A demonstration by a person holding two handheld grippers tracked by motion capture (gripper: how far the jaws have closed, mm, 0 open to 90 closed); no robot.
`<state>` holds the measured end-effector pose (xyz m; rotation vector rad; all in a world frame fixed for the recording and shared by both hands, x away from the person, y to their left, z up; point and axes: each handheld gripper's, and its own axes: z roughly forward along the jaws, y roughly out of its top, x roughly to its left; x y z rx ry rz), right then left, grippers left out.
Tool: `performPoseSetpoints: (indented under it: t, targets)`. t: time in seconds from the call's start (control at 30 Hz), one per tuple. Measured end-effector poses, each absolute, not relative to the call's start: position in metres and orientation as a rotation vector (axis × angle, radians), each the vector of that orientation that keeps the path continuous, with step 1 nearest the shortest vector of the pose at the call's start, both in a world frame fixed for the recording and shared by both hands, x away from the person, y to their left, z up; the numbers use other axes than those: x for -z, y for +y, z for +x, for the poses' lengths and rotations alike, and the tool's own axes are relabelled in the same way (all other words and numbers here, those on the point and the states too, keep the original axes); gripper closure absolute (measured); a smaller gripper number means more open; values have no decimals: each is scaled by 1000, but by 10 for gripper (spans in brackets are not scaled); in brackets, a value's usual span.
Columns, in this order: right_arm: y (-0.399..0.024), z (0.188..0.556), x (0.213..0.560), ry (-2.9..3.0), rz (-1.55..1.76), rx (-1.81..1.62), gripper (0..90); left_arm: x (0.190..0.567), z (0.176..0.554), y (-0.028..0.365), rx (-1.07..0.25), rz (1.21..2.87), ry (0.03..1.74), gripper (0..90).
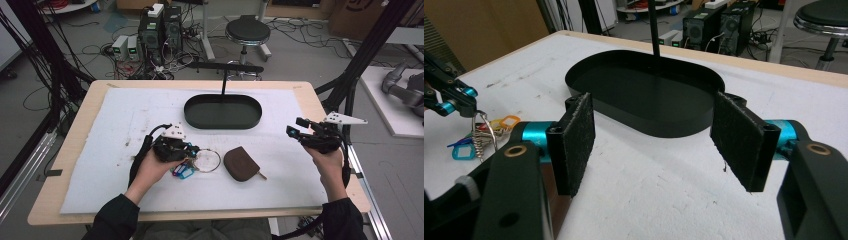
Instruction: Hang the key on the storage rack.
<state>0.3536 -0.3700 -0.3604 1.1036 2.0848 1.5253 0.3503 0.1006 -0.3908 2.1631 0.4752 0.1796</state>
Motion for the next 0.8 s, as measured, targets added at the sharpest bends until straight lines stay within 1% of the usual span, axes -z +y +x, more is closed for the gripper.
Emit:
performPoseSetpoints:
  t: [0.43,0.57,0.8]
  targets:
    - [-370,353,360,2088,1103,-1524,345,400,348,97,-125,2183,440,851]
    - [-371,354,361,2087,1104,-1524,345,404,350,96,-102,2213,422,851]
    - [-371,356,362,2095,1099,-1521,343,404,350,96,-92,2208,417,864]
